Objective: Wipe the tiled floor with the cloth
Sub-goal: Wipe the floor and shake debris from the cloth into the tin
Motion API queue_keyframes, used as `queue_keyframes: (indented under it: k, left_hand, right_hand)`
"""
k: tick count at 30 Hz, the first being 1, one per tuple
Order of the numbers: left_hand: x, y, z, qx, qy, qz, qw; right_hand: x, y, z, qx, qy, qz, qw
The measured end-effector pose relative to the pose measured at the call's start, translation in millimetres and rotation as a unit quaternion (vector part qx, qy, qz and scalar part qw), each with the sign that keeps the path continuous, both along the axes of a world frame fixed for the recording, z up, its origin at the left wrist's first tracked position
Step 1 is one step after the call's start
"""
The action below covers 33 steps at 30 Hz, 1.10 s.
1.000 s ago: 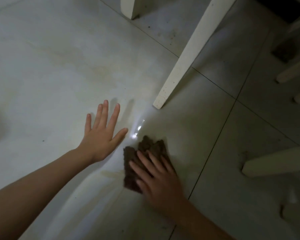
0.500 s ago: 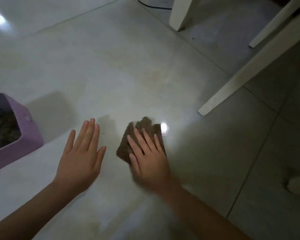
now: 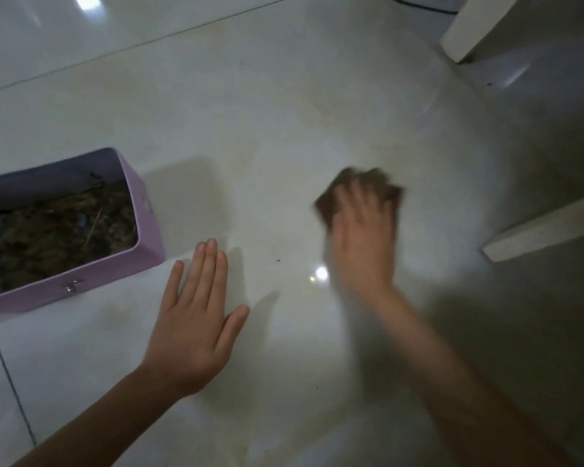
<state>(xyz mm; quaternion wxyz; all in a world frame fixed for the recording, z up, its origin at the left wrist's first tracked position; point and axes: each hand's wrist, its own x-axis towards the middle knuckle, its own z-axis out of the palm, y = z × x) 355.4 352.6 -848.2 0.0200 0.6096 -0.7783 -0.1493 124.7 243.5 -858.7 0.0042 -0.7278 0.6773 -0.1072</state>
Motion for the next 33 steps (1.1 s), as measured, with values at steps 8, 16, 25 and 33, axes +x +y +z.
queue_keyframes:
  k: [8,16,25,33]
  left_hand:
    - [8,1,8,0.032,0.168,0.017,0.985]
    - [7,1,5,0.042,0.181,0.032,0.982]
    - [22,7,22,0.021,0.287,0.054,0.956]
    - [55,49,25,0.011,0.164,0.021,0.986]
  right_hand:
    - [-34,-9,7,0.076,-0.066,0.434,0.895]
    - [-34,-68,4,0.017,-0.049,-0.082,0.995]
    - [23,109,15,0.156,-0.115,0.487,0.852]
    - [-67,35,27,0.072,-0.158,-0.056,0.983]
